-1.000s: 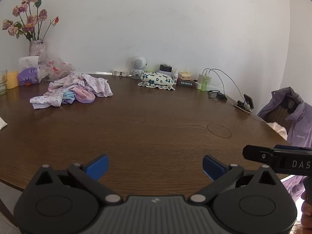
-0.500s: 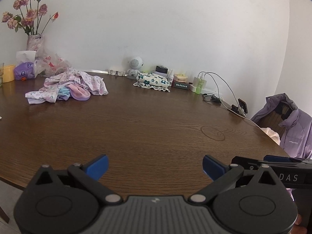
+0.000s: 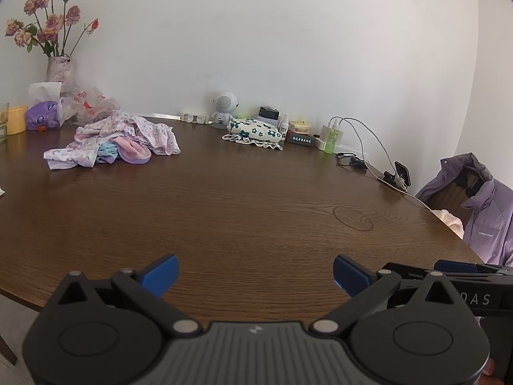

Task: Fold clothes

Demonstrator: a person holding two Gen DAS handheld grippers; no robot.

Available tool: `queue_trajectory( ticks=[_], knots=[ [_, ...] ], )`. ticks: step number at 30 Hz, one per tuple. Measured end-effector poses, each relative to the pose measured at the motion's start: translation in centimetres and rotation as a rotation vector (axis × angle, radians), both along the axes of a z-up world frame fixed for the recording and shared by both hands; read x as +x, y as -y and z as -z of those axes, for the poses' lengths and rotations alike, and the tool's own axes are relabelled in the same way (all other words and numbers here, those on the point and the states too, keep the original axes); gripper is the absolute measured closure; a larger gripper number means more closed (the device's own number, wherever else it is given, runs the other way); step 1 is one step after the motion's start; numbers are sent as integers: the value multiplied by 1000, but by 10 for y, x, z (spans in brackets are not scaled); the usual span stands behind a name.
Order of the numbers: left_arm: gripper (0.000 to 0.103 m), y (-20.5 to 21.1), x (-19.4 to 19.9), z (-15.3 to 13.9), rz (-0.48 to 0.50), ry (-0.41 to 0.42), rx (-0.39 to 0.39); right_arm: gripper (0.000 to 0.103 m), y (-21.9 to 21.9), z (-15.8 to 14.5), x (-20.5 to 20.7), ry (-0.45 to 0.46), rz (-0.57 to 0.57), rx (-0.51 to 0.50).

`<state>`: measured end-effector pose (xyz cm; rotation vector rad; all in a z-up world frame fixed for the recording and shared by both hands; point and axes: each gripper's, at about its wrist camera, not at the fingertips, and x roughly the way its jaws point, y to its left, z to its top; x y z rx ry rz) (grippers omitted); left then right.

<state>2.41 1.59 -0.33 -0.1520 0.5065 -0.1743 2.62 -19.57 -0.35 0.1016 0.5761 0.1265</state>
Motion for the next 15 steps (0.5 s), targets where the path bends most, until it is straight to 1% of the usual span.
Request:
queue_trajectory(
  ticks=[15],
  knots=[
    [0, -1, -2, 1, -3, 0, 2, 0, -2, 2, -1, -6, 0, -5]
  ],
)
